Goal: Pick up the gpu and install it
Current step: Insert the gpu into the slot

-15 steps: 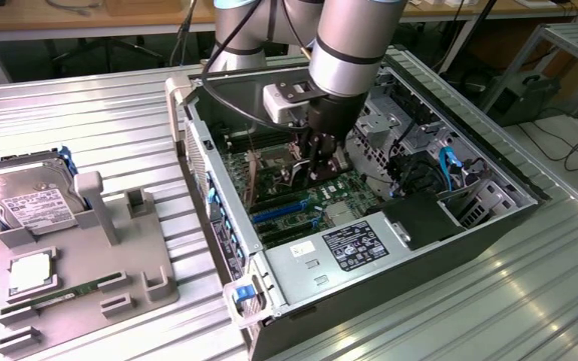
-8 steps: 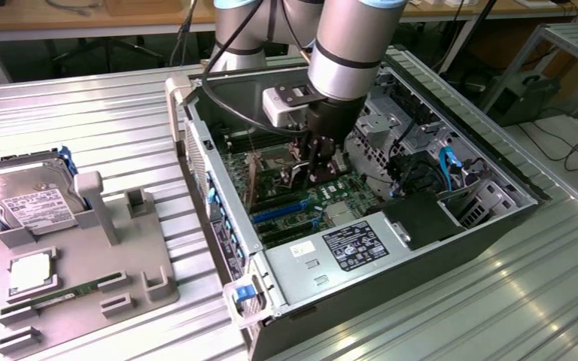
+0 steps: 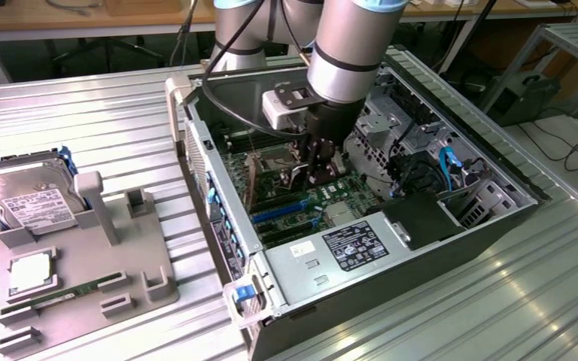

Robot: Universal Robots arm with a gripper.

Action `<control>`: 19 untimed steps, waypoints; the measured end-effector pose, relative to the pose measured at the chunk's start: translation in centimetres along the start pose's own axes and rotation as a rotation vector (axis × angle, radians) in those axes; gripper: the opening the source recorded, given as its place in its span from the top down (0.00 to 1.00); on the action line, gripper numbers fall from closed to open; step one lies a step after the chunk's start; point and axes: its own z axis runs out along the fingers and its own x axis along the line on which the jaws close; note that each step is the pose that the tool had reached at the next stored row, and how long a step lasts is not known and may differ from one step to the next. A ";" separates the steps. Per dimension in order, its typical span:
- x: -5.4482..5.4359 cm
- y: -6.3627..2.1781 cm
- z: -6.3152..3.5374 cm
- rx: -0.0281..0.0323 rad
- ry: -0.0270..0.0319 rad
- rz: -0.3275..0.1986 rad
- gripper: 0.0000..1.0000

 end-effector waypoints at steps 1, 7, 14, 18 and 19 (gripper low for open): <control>0.0 0.00 0.04 0.0000 -0.0001 0.000 0.73; 0.0 0.00 0.28 0.0000 -0.0001 0.000 0.73; 0.0 0.05 0.81 0.0000 -0.0001 0.000 0.73; 0.0 0.42 0.82 0.0014 -0.0001 0.000 0.73; 0.0 0.61 0.86 0.0048 -0.0002 0.000 0.73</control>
